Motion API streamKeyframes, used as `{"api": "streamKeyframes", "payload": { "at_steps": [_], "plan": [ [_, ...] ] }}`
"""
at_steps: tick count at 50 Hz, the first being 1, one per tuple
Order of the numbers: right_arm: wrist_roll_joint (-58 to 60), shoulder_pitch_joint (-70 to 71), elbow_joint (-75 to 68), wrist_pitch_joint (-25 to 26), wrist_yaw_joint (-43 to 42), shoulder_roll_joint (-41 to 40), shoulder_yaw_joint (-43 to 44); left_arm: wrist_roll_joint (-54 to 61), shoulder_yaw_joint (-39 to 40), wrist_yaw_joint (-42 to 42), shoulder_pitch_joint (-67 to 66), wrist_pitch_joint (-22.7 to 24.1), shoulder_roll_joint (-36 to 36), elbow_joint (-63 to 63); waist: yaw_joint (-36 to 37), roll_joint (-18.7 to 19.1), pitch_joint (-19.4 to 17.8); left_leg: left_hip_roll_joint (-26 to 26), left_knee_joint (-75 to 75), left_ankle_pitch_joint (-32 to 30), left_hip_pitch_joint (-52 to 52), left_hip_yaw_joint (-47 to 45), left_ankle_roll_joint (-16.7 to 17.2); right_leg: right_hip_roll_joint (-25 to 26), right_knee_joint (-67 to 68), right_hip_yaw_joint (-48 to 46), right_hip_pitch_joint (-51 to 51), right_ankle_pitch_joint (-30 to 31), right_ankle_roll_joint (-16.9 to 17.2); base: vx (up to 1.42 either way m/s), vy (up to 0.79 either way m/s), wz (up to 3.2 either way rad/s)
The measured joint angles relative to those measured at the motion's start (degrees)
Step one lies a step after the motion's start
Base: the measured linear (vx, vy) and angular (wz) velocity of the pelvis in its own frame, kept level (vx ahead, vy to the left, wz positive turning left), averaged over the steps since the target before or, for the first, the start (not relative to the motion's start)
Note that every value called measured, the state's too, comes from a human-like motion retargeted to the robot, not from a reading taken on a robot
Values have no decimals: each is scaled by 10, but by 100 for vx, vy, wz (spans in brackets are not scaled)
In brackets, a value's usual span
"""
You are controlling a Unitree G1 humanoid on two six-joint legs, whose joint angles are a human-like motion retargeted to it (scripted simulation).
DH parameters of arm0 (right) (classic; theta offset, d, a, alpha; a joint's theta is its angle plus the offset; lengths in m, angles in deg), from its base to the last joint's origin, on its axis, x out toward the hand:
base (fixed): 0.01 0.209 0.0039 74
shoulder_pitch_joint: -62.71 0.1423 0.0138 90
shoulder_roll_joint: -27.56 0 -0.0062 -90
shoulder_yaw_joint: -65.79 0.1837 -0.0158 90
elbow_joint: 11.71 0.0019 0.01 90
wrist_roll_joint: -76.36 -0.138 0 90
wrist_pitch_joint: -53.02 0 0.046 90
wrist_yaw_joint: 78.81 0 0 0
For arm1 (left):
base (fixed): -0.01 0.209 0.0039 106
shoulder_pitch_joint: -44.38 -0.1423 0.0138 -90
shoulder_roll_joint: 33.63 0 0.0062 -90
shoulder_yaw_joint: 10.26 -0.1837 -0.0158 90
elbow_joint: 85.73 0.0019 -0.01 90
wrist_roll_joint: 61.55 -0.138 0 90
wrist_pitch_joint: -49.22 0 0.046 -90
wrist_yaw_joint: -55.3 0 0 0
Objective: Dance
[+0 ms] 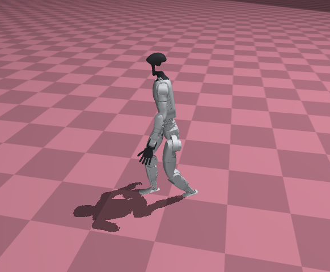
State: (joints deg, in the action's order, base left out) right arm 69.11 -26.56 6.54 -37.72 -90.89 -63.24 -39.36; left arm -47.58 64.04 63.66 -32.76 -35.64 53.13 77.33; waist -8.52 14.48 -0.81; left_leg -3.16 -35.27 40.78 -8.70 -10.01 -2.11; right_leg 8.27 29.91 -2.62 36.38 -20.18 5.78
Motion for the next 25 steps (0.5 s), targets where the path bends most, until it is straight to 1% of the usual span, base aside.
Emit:
{"api": "streamKeyframes", "payload": {
  "at_steps": [5, 9, 25],
  "plan": [
    [-9, 4, -8, -3, -5, 0, 3, 3, -1, -1, 1, 2, -3, 0, 8, 9, 6, -7, -35, 12, -30, 7, 2, -2, 19, -11, 24, -6, -3, 0, 0, 0],
    [-16, 4, -13, -5, -10, 0, 6, 6, -5, -3, -12, 2, -5, -4, 19, 8, 6, -3, -38, 11, -36, 13, 2, -20, 33, -29, 37, -28, -12, -2, 1, 10],
    [-18, 5, -13, -8, -29, -2, 19, -4, -12, -17, -83, -7, 8, -26, 86, -7, 2, 43, -13, -18, -39, 58, -8, -156, 48, -135, 109, -102, -42, -6, 1, 29]
  ]
}}
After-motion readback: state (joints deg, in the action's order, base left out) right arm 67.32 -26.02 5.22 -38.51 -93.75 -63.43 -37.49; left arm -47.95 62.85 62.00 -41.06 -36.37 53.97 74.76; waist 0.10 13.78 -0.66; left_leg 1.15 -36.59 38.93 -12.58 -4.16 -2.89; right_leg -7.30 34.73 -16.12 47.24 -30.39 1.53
